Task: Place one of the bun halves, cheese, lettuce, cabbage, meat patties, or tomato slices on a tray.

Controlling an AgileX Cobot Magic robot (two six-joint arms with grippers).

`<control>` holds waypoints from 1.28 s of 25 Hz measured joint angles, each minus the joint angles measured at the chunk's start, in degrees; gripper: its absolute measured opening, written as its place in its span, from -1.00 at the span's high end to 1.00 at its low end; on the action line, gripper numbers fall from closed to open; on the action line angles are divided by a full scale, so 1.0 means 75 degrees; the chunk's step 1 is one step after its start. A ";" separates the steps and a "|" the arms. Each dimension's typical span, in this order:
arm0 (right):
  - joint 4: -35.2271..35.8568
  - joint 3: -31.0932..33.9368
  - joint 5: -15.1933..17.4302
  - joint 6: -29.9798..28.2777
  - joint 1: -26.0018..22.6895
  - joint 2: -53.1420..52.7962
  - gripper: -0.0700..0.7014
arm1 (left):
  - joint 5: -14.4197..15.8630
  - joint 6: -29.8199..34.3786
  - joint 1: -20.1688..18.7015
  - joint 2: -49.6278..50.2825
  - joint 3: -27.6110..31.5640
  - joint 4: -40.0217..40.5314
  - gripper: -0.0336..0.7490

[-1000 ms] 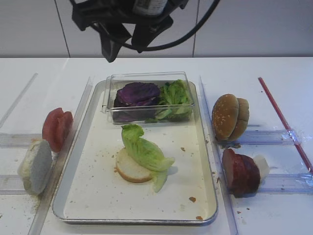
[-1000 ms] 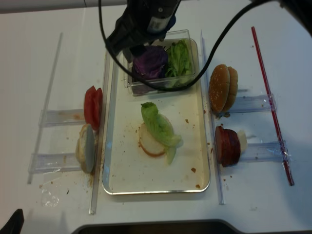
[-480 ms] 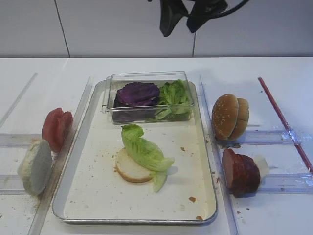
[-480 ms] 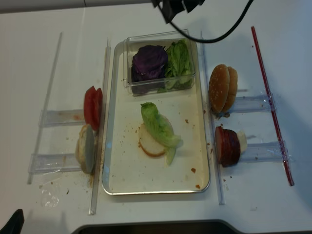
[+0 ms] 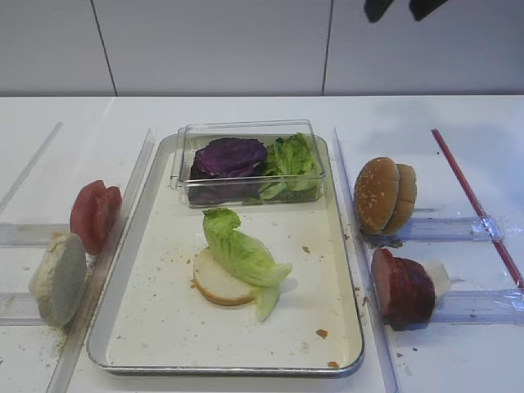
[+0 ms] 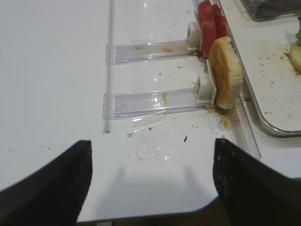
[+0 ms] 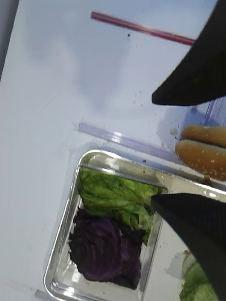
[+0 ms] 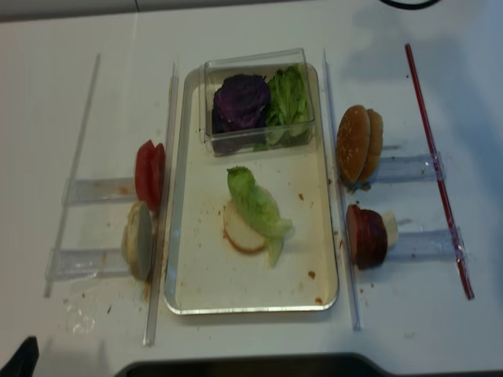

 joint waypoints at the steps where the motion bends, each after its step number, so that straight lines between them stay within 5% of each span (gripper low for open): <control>1: -0.0010 0.0126 -0.0015 0.0000 -0.0129 -0.0073 -0.28 | 0.0000 0.0000 0.0000 0.0000 0.0000 0.0000 -0.34; 17: -0.0087 0.3279 -0.0027 -0.0381 -0.2063 -0.2273 -0.28 | 0.0000 0.0000 0.0000 0.0000 0.0000 0.0000 -0.34; 32: -0.0020 0.6172 -0.0537 -0.0404 -0.2211 -0.5046 -0.28 | 0.0000 0.0000 0.0000 0.0000 0.0000 0.0000 -0.34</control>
